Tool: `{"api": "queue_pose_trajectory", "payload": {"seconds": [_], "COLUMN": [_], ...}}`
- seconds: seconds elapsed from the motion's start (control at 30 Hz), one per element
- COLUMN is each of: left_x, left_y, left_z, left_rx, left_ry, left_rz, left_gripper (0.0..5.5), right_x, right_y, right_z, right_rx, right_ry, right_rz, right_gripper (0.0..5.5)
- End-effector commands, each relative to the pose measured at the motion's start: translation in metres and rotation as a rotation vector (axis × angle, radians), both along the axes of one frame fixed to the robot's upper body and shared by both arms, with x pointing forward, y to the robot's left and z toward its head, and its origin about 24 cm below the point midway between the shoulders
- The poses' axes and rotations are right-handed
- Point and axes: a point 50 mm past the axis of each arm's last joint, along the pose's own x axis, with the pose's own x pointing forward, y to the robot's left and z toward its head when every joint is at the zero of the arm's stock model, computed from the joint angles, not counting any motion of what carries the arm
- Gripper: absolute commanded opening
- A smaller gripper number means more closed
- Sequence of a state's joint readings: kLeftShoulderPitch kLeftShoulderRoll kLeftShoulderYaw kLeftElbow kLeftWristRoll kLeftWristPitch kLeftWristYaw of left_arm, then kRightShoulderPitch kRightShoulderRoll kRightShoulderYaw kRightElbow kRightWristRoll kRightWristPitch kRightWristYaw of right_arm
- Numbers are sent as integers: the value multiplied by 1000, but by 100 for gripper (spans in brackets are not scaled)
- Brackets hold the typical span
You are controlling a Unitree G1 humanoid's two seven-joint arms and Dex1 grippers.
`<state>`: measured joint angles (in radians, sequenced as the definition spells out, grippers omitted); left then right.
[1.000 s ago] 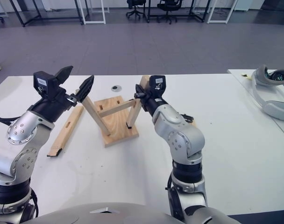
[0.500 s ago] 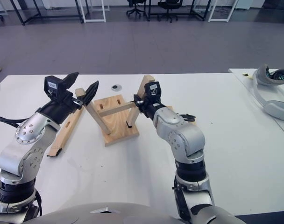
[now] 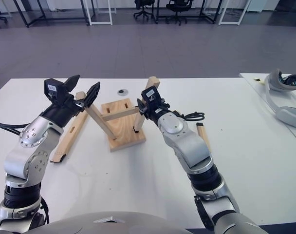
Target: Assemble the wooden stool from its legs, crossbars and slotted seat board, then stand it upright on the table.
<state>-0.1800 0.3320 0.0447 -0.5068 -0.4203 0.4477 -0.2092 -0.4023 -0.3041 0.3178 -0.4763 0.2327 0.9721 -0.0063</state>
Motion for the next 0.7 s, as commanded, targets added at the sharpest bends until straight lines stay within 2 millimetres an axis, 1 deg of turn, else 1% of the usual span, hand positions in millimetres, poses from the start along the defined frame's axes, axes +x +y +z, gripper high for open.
{"api": "queue_pose_trajectory", "payload": {"seconds": [0.03, 0.07, 0.13, 0.2, 0.3, 0.4, 0.43, 0.47, 0.5, 0.53, 0.57, 0.6, 0.63, 0.7], "left_x": [6, 5, 1, -4, -12, -22, -24, -24, -24, -23, -22, -21, -21, -21], "left_y": [-4, -2, 8, 17, 27, 25, 22, 19, 17, 15, 14, 12, 11, 10], "left_z": [-4, -2, 6, 14, 25, 39, 42, 44, 45, 46, 47, 48, 48, 48], "left_rx": [3, 8, 11, 22, 45, 38, 46, 57, 68, 71, 69, 67, 66, 68], "left_ry": [18, 6, -32, -65, -106, -158, -169, -175, -177, -180, -182, -184, -184, -182], "left_rz": [-3, -1, 21, 39, 42, 23, 14, 2, -4, -8, -12, -16, -19, -22], "left_gripper": [385, 385, 385, 385, 385, 385, 385, 385, 385, 385, 385, 385, 385, 385], "right_x": [-13, -13, -12, -9, -6, -3, -4, -6, -8, -9, -9, -7, -6, -3], "right_y": [-1, -5, -19, -32, -48, -51, -50, -49, -48, -47, -49, -54, -58, -67], "right_z": [-29, -26, -15, 0, 25, 56, 64, 68, 67, 60, 48, 34, 26, 17], "right_rx": [61, 105, 227, 308, 371, 460, 486, 502, 503, 495, 484, 449, 435, 447], "right_ry": [197, 197, 170, 97, -57, -209, -244, -259, -251, -222, -176, -131, -111, -75], "right_rz": [73, 68, 77, 99, 145, 207, 233, 249, 257, 254, 224, 176, 140, 76], "right_gripper": [217, 217, 217, 217, 217, 217, 217, 217, 217, 217, 217, 217, 217, 217]}}
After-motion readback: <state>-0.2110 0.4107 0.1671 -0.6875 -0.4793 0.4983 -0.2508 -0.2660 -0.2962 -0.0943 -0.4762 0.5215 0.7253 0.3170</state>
